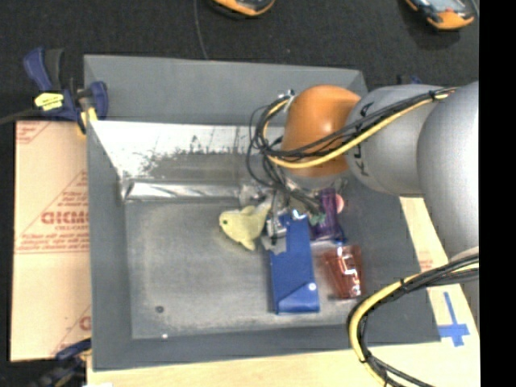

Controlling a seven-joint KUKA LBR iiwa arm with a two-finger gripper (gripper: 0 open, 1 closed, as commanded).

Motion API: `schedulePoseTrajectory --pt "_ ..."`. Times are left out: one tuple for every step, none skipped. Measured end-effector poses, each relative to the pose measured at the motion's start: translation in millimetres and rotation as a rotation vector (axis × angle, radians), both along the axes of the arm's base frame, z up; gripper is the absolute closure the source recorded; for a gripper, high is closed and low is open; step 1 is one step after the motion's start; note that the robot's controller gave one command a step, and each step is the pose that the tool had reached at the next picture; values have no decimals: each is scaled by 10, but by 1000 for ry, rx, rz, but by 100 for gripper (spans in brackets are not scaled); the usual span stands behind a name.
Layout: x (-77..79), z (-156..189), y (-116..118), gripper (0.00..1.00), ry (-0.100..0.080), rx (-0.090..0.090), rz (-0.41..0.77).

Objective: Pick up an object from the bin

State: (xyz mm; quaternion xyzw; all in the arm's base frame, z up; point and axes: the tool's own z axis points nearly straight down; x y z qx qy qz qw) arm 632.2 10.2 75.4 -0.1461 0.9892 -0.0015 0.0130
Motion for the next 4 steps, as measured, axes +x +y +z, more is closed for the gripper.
schedulePoseTrajectory --pt "44 -1 -325 100 -10 11 -249" --pt "44 -1 -325 100 -10 11 -249" --pt "0 685 -348 100 -2 12 -266" --pt "-1 1442 -237 100 -2 11 -260"
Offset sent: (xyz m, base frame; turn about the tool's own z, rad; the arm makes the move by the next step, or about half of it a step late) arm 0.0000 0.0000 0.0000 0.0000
